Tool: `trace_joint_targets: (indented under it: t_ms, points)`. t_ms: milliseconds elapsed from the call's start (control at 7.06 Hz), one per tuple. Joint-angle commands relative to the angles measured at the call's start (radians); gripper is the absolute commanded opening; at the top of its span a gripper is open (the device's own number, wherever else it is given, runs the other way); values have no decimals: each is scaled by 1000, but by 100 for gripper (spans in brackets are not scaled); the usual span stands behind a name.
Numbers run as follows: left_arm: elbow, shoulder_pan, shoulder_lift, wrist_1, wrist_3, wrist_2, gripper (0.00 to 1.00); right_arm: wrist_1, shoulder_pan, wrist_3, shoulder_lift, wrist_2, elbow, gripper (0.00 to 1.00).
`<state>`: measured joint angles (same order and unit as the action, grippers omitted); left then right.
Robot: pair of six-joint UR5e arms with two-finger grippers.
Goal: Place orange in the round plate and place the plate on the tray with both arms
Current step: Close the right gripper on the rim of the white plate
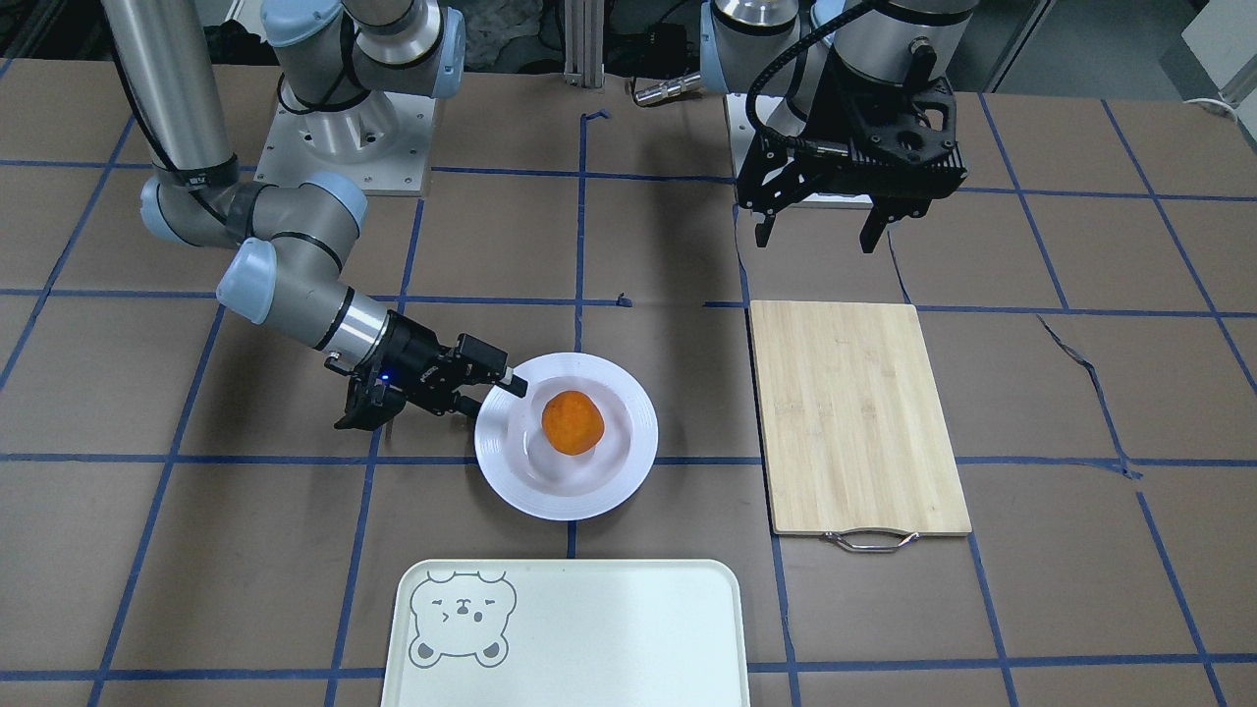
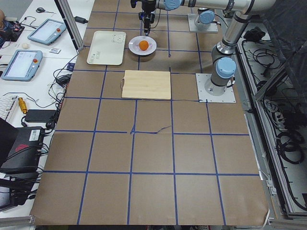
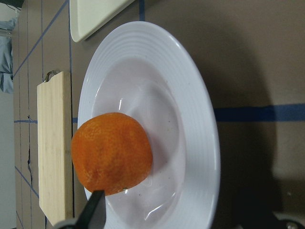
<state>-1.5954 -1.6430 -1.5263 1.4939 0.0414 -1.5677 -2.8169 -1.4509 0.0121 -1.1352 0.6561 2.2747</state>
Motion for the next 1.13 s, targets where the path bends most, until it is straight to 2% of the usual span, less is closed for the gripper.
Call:
trace_joint_targets:
  t_ms: [0, 142, 425, 566, 708, 991]
  points:
    - [0, 0, 0, 0, 0, -2, 100, -4, -31, 18, 2, 3, -6, 90]
    - [0, 0, 0, 0, 0, -2, 100, -4, -31, 22, 2, 2, -6, 82]
    - [0, 0, 0, 0, 0, -3, 100, 5, -31, 29, 2, 0, -6, 36]
    - [0, -1, 0, 0, 0, -3, 100, -1, -31, 28, 0, -1, -7, 18]
    - [0, 0, 0, 0, 0, -3, 100, -1, -31, 29, -6, 2, -10, 11]
    - [2, 0, 0, 0, -2, -5, 100, 1, -31, 35, -8, 4, -14, 8]
